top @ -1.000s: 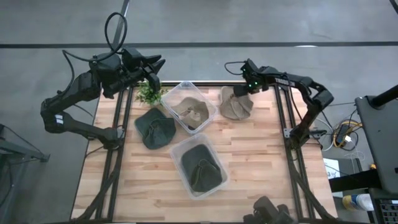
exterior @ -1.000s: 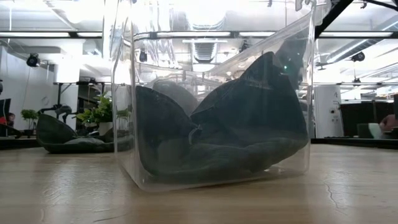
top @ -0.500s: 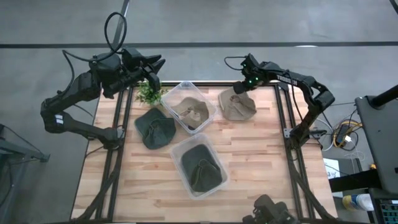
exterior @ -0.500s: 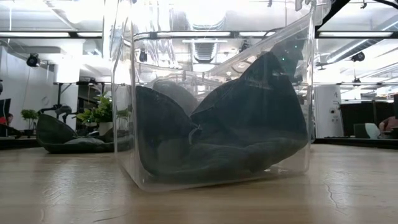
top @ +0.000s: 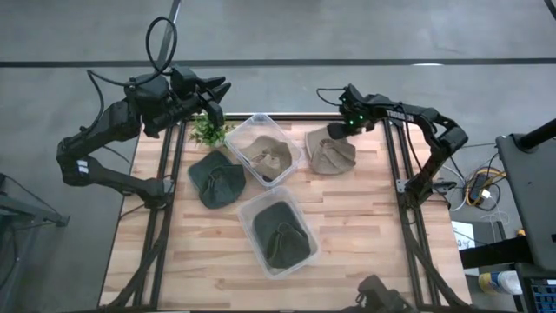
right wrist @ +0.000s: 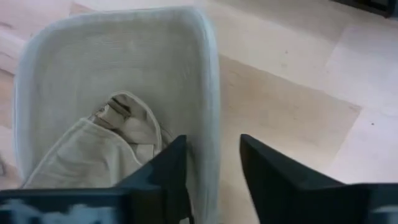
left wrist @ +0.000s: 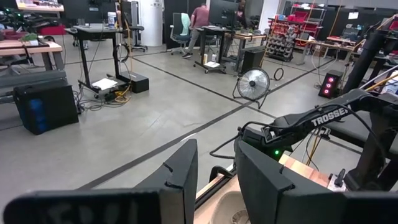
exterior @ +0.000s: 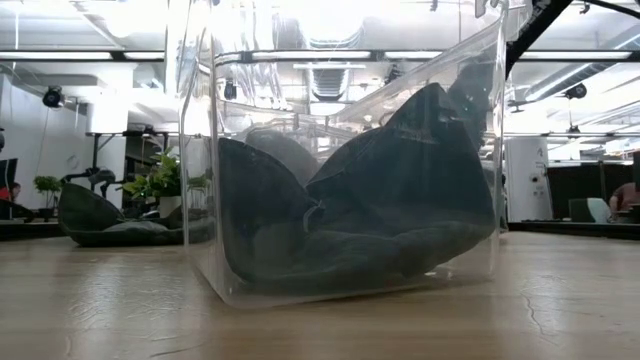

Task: Pick & Place hat
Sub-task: Put the brown cap into the top transparent bin

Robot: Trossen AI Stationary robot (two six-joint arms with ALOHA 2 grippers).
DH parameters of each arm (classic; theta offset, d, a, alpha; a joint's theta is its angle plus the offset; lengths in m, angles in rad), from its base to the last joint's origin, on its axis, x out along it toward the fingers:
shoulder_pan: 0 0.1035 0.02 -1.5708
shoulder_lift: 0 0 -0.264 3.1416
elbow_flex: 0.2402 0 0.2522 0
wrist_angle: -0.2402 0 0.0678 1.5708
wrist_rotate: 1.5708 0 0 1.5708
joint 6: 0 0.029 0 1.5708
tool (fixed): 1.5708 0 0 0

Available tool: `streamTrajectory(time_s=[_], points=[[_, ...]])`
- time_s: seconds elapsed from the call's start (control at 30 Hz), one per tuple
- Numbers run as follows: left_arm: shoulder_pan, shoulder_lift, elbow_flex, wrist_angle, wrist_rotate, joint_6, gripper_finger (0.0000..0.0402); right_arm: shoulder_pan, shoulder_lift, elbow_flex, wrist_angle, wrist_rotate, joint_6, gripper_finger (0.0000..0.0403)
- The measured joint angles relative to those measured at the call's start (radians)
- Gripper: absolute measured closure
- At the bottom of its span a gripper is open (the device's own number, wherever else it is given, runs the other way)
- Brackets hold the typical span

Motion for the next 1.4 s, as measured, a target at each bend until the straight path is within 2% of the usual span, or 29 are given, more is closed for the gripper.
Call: streamTrajectory(time_s=[0.1,0.2,0.3,0.43,0.47,0.67,0.9,1.17,1.4], points=[[0.000,0.000,0.000,0.000,0.000,0.000,0.0298,-0.005,0.000,-0.012,0.008,-0.003,-0.001,0.0230],[0.000,0.000,0.000,0.000,0.000,0.000,0.0298,-0.007,0.000,-0.013,0.026,0.000,0.000,0.0225],[0.000,0.000,0.000,0.000,0.000,0.000,0.0298,-0.010,0.000,-0.012,0.037,-0.002,0.004,0.0262],[0.000,0.000,0.000,0.000,0.000,0.000,0.0298,-0.016,0.000,-0.012,0.042,-0.047,-0.006,0.0365],[0.000,0.000,0.000,0.000,0.000,0.000,0.0298,-0.016,0.000,-0.012,0.044,-0.055,-0.006,0.0377],[0.000,0.000,0.000,0.000,0.000,0.001,0.0298,-0.015,-0.023,0.038,-0.057,-0.073,0.010,0.0390],[0.000,0.000,0.000,-0.015,0.000,0.010,0.0298,-0.015,-0.111,0.201,-0.244,-0.075,-0.046,0.0392],[0.000,0.000,-0.002,-0.019,0.000,0.039,0.0298,-0.003,-0.181,0.470,-0.409,-0.079,-0.068,0.0392],[0.000,0.000,-0.011,-0.018,-0.001,0.039,0.0298,0.019,-0.189,0.695,-0.437,-0.181,-0.045,0.0392]])
